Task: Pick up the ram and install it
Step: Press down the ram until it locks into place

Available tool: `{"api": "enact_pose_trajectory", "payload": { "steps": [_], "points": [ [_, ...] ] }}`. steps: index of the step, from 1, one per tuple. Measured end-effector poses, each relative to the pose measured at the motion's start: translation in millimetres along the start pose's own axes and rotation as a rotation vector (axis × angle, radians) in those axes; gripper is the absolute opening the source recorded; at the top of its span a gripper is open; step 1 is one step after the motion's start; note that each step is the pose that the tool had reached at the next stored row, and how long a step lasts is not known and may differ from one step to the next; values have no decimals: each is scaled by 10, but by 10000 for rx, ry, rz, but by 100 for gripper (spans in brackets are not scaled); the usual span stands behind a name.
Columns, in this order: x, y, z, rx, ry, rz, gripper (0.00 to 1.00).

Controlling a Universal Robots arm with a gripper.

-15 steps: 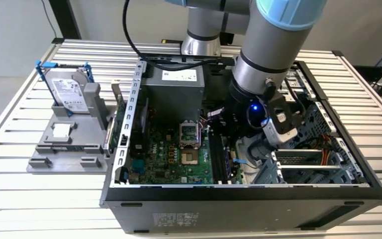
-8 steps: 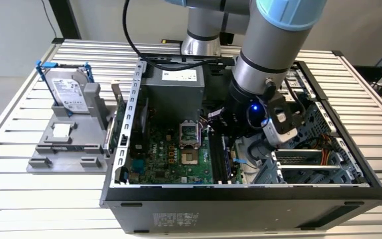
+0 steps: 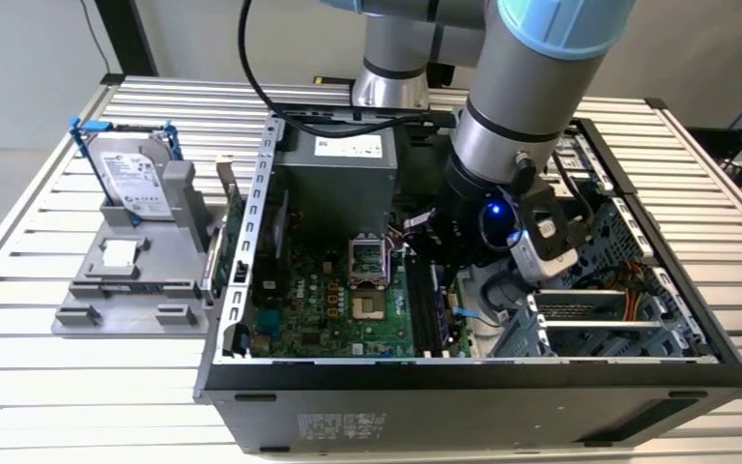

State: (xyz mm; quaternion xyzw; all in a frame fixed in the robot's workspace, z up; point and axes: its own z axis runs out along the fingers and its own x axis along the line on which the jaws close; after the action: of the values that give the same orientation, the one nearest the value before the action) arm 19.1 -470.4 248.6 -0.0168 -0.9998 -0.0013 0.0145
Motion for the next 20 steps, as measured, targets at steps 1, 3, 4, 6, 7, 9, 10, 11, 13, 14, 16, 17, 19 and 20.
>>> {"api": "enact_pose_trajectory", "payload": {
  "steps": [1,3,4,6,7,9,10,11,13,14,16,17,19,20],
  "points": [
    [0,0,0,1,0,0,0],
    [0,0,0,1,0,0,0],
    [0,0,0,2,1,-8,0],
    [0,0,0,6,0,-146,0],
    [0,0,0,8,1,-242,0],
    [0,0,0,14,1,-426,0],
    [1,0,0,17,1,-520,0],
    [1,0,0,20,2,-647,0],
    [1,0,0,29,2,-944,0],
    [0,0,0,33,2,-1097,0],
    [0,0,-1,41,3,-1361,0],
    [0,0,-1,46,4,-1504,0],
    [0,0,-1,54,4,-1809,0],
    [0,0,-2,60,4,-1964,0]
  ]
}}
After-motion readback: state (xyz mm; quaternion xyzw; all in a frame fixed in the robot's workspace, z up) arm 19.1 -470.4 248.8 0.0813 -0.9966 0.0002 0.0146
